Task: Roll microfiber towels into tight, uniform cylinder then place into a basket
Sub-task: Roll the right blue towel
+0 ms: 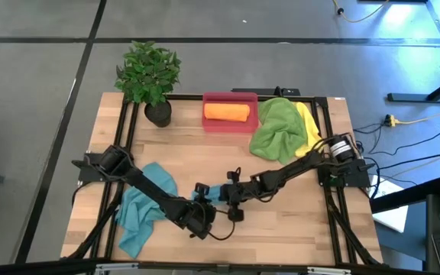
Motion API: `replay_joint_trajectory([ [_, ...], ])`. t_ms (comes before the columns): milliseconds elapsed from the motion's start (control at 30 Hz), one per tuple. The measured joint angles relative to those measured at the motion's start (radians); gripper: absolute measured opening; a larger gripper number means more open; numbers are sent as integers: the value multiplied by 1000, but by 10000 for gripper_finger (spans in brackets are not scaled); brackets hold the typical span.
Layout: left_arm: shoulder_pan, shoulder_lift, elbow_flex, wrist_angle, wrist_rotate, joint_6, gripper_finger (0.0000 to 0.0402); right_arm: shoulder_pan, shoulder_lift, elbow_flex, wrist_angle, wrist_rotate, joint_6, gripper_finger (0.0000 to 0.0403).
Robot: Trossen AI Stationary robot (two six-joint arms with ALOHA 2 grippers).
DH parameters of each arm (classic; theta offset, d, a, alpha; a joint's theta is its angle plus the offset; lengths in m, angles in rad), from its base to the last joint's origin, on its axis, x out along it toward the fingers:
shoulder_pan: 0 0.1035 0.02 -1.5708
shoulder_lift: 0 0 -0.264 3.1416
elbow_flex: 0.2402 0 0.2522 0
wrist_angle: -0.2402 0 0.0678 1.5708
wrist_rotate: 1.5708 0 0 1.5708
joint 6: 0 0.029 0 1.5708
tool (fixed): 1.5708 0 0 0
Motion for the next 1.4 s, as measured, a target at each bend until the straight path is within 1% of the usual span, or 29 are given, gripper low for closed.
replay_joint_trajectory([
  [67,-5,-6,-2,-3,3,-1,3,18,-46,0,-60,31,-5,36],
  [167,-8,-10,-3,-3,15,-1,2,57,-99,3,-144,133,-29,46],
  [233,-7,-16,-3,0,39,-9,1,90,-111,2,-172,183,-69,49],
  [333,-2,-26,-3,5,74,-12,1,147,-113,2,-174,203,-174,54],
  [433,-1,-33,-4,9,84,-7,1,195,-106,4,-173,211,-262,71],
  [533,3,-37,-4,16,102,-3,0,220,-106,4,-172,242,-286,110],
  [667,5,-43,-5,29,117,3,0,234,-106,4,-171,314,-340,181],
  [733,8,-43,-4,39,124,6,0,235,-101,-2,-162,320,-364,216],
  [833,8,-44,-4,40,133,7,0,229,-71,-6,-165,341,-408,249],
  [933,8,-44,-4,40,132,8,0,228,-28,-7,-158,400,-478,255],
  [1100,8,-44,-4,40,131,8,0,227,19,-7,-145,548,-532,235],
  [1233,8,-44,-3,40,130,8,0,227,24,-6,-143,622,-551,221],
  [1300,8,-44,-3,40,130,8,0,227,24,-6,-143,642,-558,219],
  [1400,8,-44,-3,40,131,8,0,224,24,-6,-143,644,-572,218],
])
